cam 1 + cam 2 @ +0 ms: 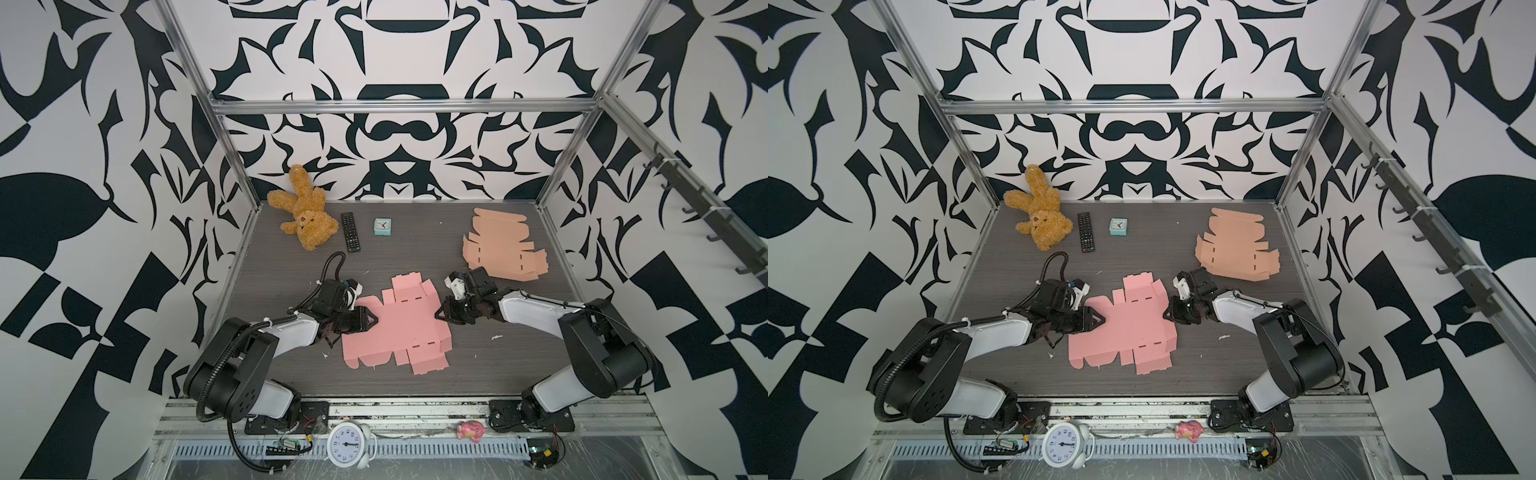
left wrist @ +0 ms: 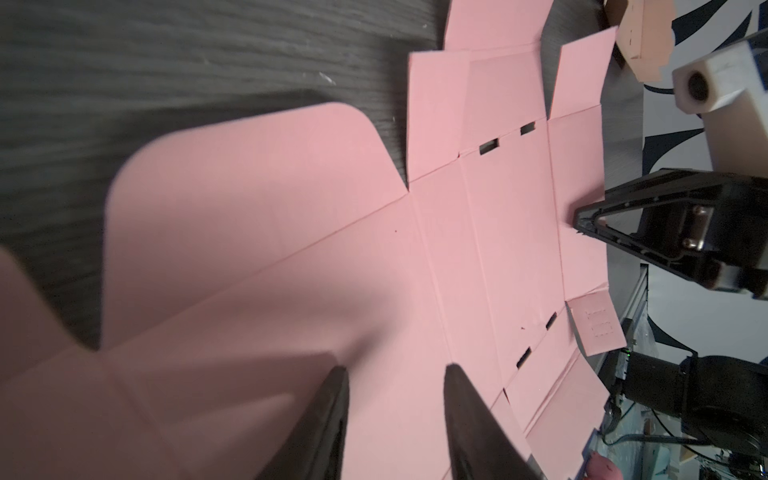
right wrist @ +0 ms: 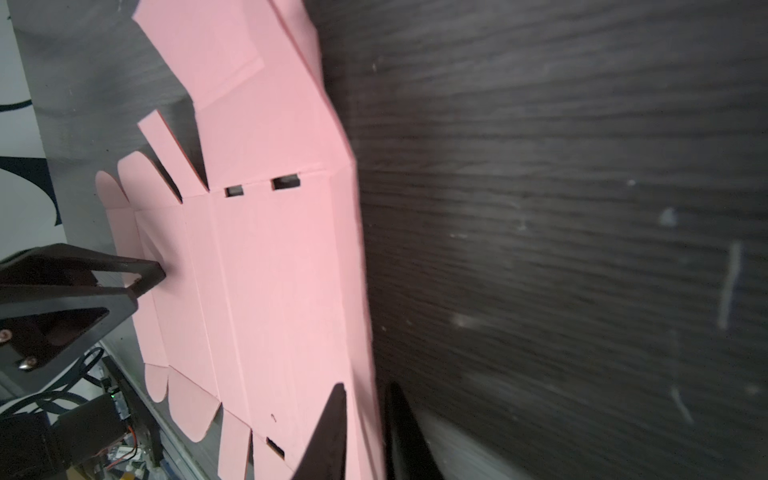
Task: Fold the paper box
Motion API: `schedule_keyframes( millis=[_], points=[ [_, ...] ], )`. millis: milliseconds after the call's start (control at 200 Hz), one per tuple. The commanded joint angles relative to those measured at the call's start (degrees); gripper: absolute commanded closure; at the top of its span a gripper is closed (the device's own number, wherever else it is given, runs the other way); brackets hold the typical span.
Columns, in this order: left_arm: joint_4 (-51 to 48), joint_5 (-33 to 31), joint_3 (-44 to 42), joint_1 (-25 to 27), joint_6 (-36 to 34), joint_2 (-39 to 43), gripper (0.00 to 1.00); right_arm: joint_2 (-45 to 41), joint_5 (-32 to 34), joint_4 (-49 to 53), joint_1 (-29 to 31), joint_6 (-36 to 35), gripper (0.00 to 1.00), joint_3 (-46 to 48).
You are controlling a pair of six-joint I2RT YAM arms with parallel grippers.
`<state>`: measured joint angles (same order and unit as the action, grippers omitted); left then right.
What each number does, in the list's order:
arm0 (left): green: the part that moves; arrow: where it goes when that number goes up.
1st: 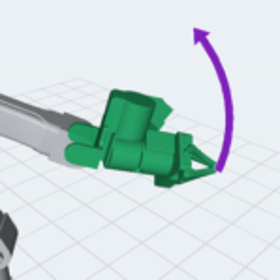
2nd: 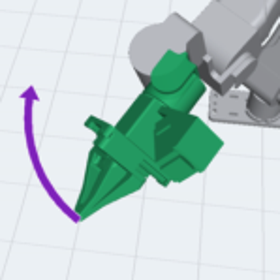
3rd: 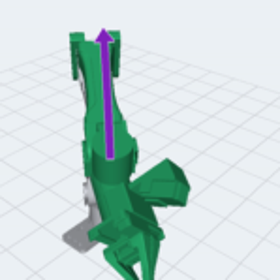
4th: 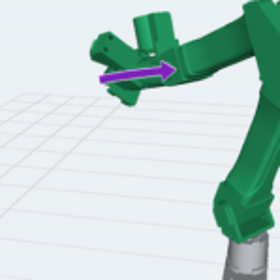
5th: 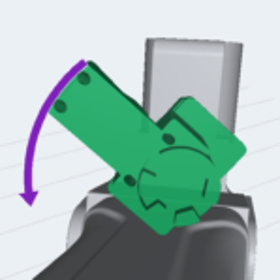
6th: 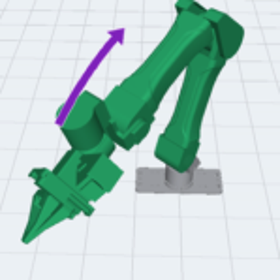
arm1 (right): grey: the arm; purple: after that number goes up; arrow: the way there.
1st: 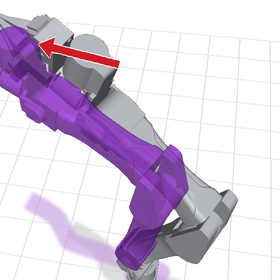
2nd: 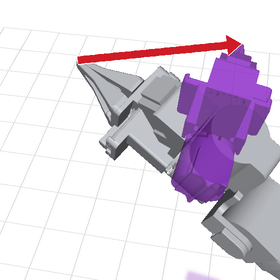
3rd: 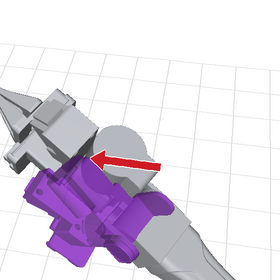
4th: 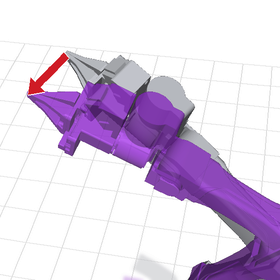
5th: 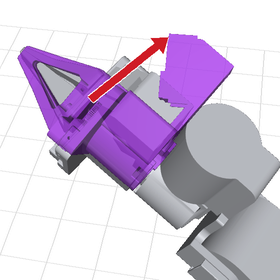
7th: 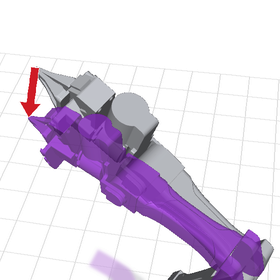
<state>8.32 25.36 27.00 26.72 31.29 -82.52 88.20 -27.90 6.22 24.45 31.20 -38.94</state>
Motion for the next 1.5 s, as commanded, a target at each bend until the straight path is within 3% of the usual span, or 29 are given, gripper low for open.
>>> schedule_keyframes(
  millis=[0, 145, 510, 680, 975, 1495],
  points=[
    [-1.1, -0.8, 0.2, 0.3, -0.8, -1.2, 0.58, -1.1, -0.7, -1.4, 0.0, 0.4, 0.86, 0.1],
    [-1.5, -0.9, 0.1, 0.3, -0.6, 0.4, 0.58, -2.1, 0.6, 2.2, 0.0, -1.9, 0.91, -1.1],
    [-7.4, 0.3, 5.7, 0.9, -0.7, 5.9, 0.6, -5.5, 6.3, 18.7, 0.0, -12.6, 0.93, -8.6],
    [-8.3, -0.3, 12.7, 5.7, -0.7, 0.9, 0.73, -5.1, 6.1, 20.9, 0.2, -14.9, 0.94, -10.3],
    [-2.9, 0.5, 25.4, 7.2, 3.0, -12.2, 0.93, -5.4, 8.1, 23.5, 1.9, -16.2, 0.94, -12.2],
    [-1.9, 1.6, 43.4, 10.4, 4.6, -29.8, 0.98, -7.9, 9.4, 22.6, 3.5, -14.1, 0.94, -11.9]
  ],
)
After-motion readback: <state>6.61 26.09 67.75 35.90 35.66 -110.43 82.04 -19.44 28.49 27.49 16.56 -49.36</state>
